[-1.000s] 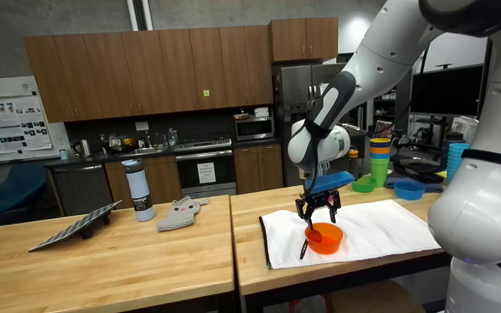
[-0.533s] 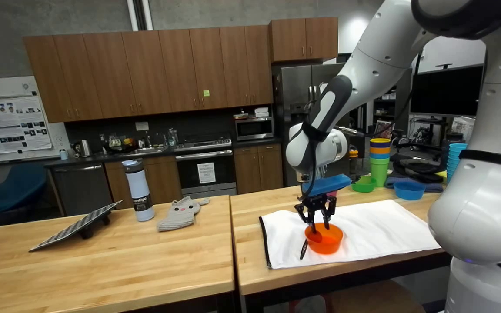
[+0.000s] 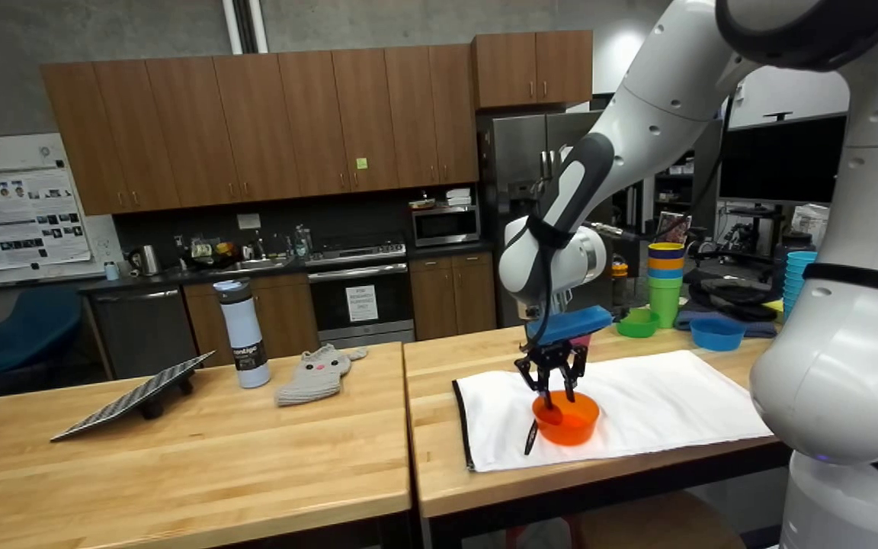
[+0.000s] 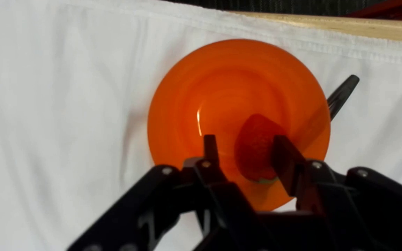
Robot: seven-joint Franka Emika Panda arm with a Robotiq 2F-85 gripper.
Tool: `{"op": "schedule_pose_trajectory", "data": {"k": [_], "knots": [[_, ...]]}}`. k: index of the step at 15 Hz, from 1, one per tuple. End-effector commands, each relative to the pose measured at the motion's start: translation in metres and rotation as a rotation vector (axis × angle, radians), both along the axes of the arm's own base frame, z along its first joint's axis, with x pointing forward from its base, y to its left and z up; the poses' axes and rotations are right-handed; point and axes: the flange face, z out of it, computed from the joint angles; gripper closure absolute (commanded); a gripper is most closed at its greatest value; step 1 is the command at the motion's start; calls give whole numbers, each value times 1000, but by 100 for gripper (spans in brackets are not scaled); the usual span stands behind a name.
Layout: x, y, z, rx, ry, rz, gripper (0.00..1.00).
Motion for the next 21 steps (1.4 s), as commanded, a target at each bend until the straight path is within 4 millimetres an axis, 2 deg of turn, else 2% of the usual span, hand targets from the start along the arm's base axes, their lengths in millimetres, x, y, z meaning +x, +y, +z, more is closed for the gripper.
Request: {"op": "schedule_pose_trajectory", "data": {"k": [1,2,4,5,9,13,14,16,19,20,21], "knots": [[2,8,-2,-12,-4,3,41],[2,9,-1,-10,-4,10,36],[0,14,0,-10,-6,20,37],[0,15,0,-14,-7,28,35],[-2,17,-3,-14,1,35,37],[-3,17,-5,-16,8,36,43],[-3,15,-5,-18,10,36,52],[-5,14,-8,-21,17,34,53],[-7,11,-14,-25,34,33,43],[-7,10,-16,-29,41,38,36],[-8,9,-17,-34,45,41,19]]}}
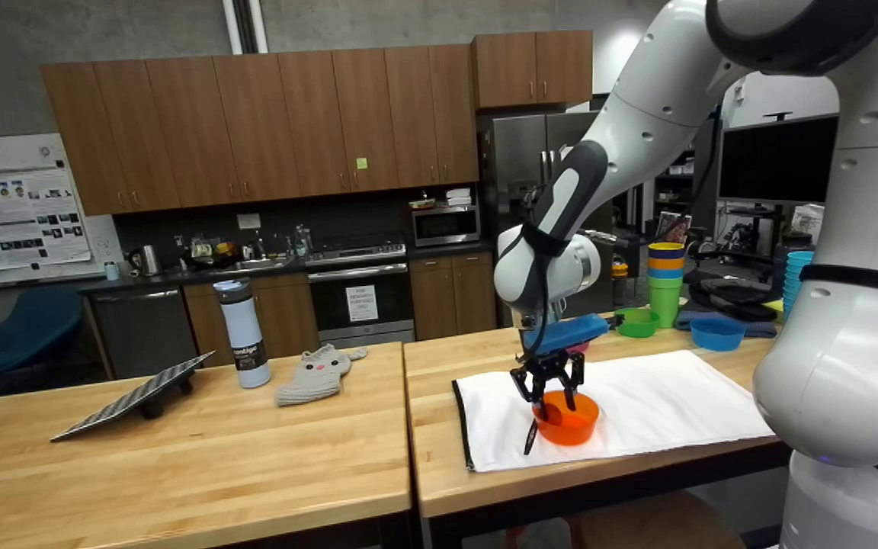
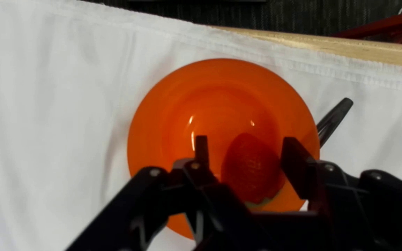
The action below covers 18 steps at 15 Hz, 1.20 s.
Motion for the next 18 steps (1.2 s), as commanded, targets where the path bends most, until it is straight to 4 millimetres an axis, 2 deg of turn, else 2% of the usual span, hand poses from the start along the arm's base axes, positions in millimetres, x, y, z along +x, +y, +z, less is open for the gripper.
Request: {"op": "schedule_pose_trajectory", "data": {"k": [1,6,8,11,13,14,15,18], "knots": [[-1,-3,-5,-29,16,9,12],[-1,-4,-12,-50,36,38,1],[-2,-2,-14,-57,39,47,7],[-3,0,-20,-75,37,72,5],[-4,0,-22,-84,39,87,7],[-4,0,-23,-87,38,91,10],[-3,-1,-23,-89,39,97,31],[-4,0,-25,-98,37,113,45]]}}
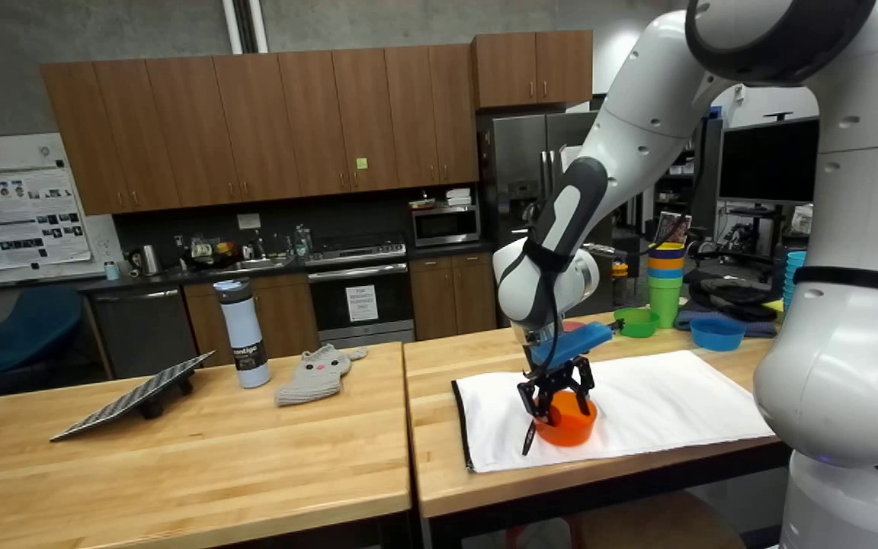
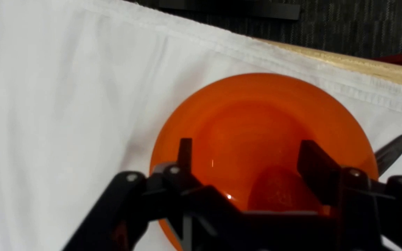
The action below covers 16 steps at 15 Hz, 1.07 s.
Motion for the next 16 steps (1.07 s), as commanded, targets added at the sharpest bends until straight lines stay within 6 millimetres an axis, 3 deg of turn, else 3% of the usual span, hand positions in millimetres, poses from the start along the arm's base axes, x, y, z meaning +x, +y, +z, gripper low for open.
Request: {"op": "schedule_pose_trajectory", "data": {"k": [1,7,9,11,12,13,15,16], "knots": [[1,3,0,-22,-9,16,55],[0,7,2,-24,-14,24,99],[-5,12,16,14,-59,20,100],[-13,20,38,62,-69,33,74],[-15,23,50,96,-70,20,72],[-1,19,21,57,-40,12,93],[-4,26,39,87,-61,12,79],[-6,27,44,89,-68,15,48]]}}
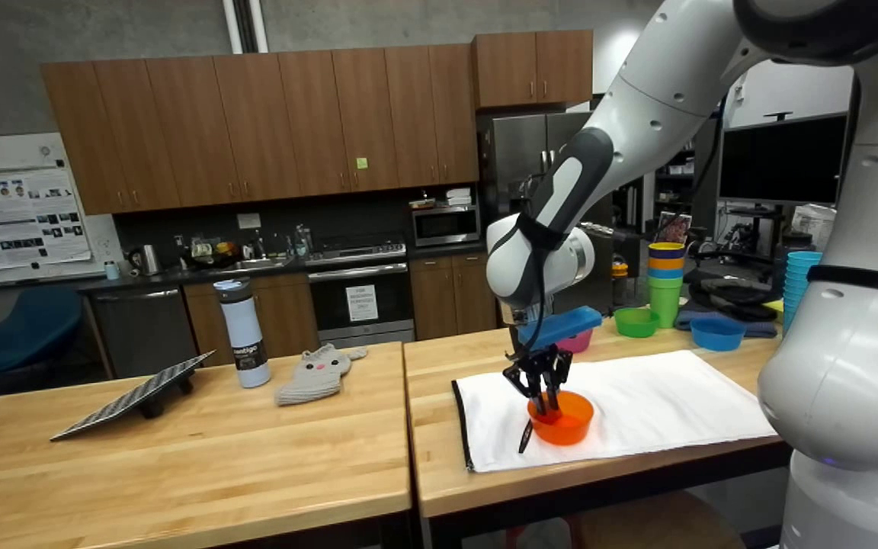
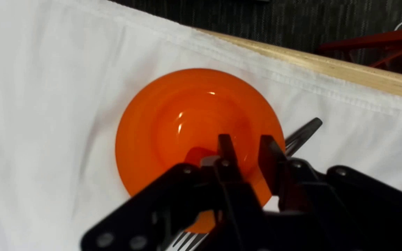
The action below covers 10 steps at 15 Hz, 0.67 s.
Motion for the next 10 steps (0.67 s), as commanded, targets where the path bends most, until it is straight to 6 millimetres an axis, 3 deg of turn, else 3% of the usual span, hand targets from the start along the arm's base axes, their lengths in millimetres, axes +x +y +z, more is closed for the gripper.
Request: {"op": "schedule_pose_trajectory", "data": {"k": [1,5,9,10], "knots": [[-1,0,1,0,-5,14,48],[-7,2,-6,-21,-16,39,29],[-9,-5,-10,-114,-18,158,2],[-8,-9,-10,-134,-18,191,0]]}}
